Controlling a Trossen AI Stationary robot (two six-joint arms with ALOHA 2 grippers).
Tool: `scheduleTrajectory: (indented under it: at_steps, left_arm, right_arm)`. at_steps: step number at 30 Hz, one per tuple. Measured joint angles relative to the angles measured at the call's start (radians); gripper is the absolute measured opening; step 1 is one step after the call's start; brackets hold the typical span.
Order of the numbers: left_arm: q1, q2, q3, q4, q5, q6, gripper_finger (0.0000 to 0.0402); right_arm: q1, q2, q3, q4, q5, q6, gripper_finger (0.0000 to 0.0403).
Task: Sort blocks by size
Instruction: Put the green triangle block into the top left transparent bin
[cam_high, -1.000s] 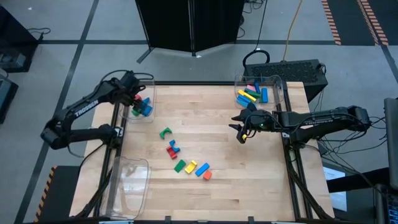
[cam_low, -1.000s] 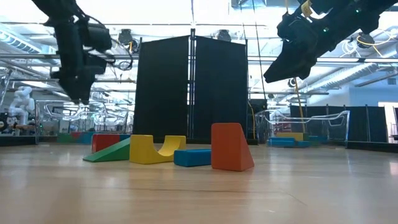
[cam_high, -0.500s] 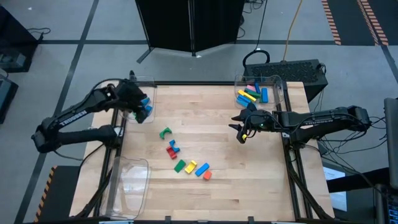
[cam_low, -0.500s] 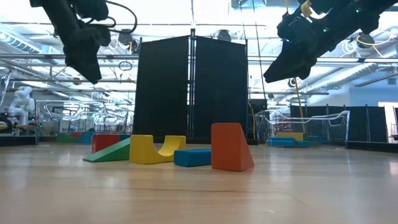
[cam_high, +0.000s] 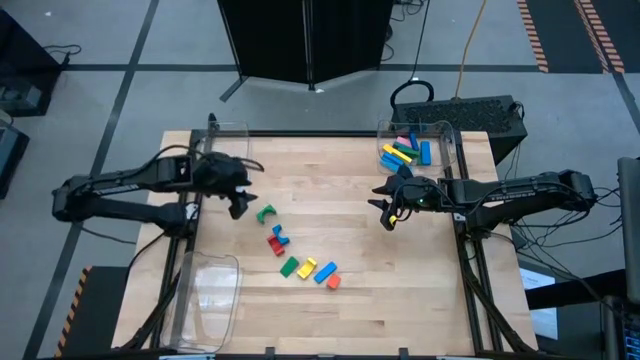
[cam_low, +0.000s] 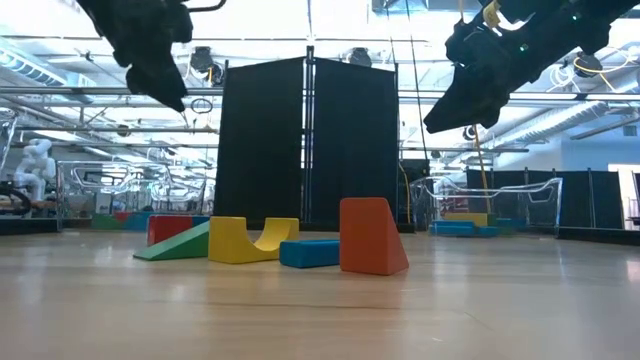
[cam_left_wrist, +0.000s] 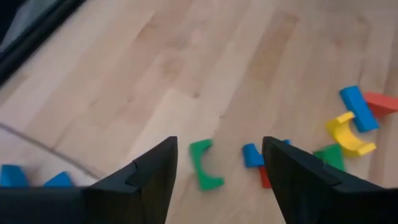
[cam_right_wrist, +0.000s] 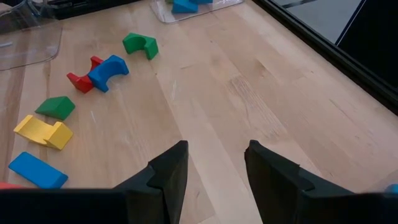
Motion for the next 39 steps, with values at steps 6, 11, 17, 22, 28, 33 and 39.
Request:
scheduleTrajectory:
  at_steps: [6, 11, 17, 22, 28, 33, 39]
  left_arm:
    - [-0.178, 0.063, 0.000, 0.018, -0.113, -0.137, 0.0235]
    - [-0.322, 0.154, 0.000, 0.033, -0.224, -0.331, 0.0235]
    - [-0.459, 0.280, 0.000, 0.077, -0.285, -0.552, 0.0235]
    - [-0.551, 0.391, 0.000, 0.201, -0.294, -0.678, 0.0235]
    - [-0.619, 0.519, 0.000, 0.357, -0.293, -0.799, 0.0235]
    - [-0.638, 0.590, 0.010, 0.373, -0.288, -0.854, 0.0235]
    - [-0.653, 0.668, 0.047, 0.374, -0.310, -0.858, 0.0234]
  right_arm:
    - [0.000, 0.000, 0.000, -0.002, 0.000, -0.001, 0.0153]
    - [0.000, 0.000, 0.000, -0.004, 0.000, -0.021, 0.0153]
    - [-0.017, 0.000, 0.000, 0.007, 0.010, -0.089, 0.0153]
    - [-0.048, 0.000, 0.000, 0.060, 0.041, -0.158, 0.0153]
    - [-0.073, 0.000, 0.000, 0.074, 0.084, -0.196, 0.0153]
    - [-0.073, 0.000, 0.000, 0.070, 0.083, -0.207, 0.0153]
    - [-0.074, 0.000, 0.000, 0.077, 0.083, -0.256, 0.0153]
